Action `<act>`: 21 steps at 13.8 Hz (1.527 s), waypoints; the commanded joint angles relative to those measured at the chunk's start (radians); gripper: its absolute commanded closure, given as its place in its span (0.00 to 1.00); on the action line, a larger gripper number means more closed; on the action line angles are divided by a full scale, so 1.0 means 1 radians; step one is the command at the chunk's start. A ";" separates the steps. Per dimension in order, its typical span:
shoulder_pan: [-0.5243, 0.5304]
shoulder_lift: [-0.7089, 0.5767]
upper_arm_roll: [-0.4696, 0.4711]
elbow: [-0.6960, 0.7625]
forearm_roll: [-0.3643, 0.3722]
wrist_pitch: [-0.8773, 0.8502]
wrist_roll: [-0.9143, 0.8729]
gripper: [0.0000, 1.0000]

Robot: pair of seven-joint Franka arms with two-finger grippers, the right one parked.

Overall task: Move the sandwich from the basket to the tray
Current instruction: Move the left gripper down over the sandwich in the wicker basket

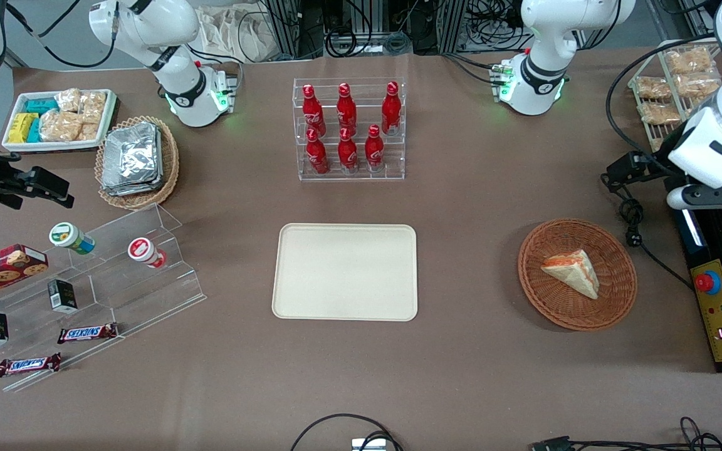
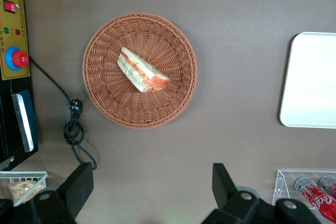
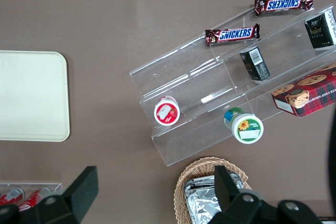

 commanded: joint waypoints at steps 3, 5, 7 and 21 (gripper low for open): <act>-0.017 0.011 0.014 -0.006 0.021 0.055 -0.033 0.00; -0.006 0.022 0.014 -0.010 0.021 0.055 -0.111 0.00; 0.003 0.052 0.019 -0.031 0.027 0.062 -0.193 0.00; 0.042 0.325 0.023 -0.240 0.096 0.522 -1.010 0.00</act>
